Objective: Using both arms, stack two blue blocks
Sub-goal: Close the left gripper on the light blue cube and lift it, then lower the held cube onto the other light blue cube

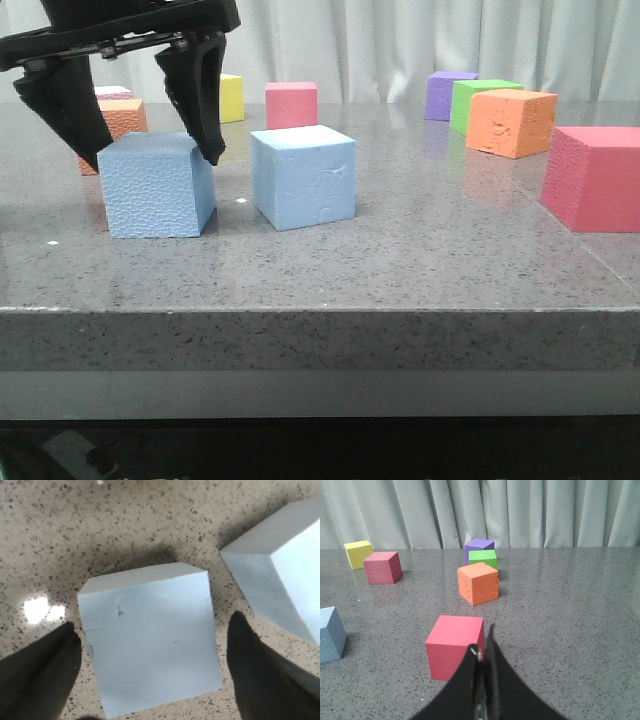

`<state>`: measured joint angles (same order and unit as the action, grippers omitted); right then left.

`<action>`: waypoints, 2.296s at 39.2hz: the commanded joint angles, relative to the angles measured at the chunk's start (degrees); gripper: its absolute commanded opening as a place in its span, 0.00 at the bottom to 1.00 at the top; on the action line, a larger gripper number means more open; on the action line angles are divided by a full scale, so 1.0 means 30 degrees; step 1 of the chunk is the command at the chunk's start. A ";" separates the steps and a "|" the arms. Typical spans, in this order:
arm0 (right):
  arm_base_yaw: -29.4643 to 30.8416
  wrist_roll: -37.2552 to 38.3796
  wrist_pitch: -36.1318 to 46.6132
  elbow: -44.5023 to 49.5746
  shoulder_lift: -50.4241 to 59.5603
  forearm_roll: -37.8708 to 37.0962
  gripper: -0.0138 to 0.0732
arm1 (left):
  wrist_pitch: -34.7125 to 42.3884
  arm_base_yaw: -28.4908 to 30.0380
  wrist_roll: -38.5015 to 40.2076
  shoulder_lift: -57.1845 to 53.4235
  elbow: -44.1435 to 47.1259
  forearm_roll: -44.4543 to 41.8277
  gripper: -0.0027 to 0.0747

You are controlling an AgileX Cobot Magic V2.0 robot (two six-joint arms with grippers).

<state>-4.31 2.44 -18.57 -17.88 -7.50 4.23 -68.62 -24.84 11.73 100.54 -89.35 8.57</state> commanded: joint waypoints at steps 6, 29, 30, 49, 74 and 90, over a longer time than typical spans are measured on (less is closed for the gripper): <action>0.0079 -0.0186 0.1700 -0.0491 -0.0215 -0.0202 0.08 | 0.0377 -0.0168 0.0232 -0.0890 -0.0644 0.0221 0.52; 0.0079 -0.0186 0.1700 -0.0491 -0.0152 -0.0200 0.08 | -0.1695 -0.0724 0.0083 -0.0963 -0.6508 -0.0035 0.35; 0.0079 -0.0186 0.1700 -0.0491 -0.0152 -0.0200 0.08 | -0.1695 -0.0823 0.0083 -0.0963 -0.6663 0.0158 0.35; 0.0079 -0.0186 0.1700 -0.0491 -0.0152 -0.0200 0.08 | -0.1695 -0.3050 0.0083 -0.0885 -0.7241 0.1069 0.35; 0.0079 -0.0186 0.1700 -0.0491 -0.0152 -0.0200 0.08 | -0.1684 -0.3050 0.0083 0.0396 -0.6716 0.1051 0.35; 0.0079 -0.0186 0.1682 -0.0491 -0.0151 -0.0200 0.08 | -0.1684 -0.3050 -0.0023 0.0651 -0.6716 0.1016 0.54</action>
<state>-4.31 2.44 -18.57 -17.88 -7.39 4.19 -71.94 -33.63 11.63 105.43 -108.09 10.78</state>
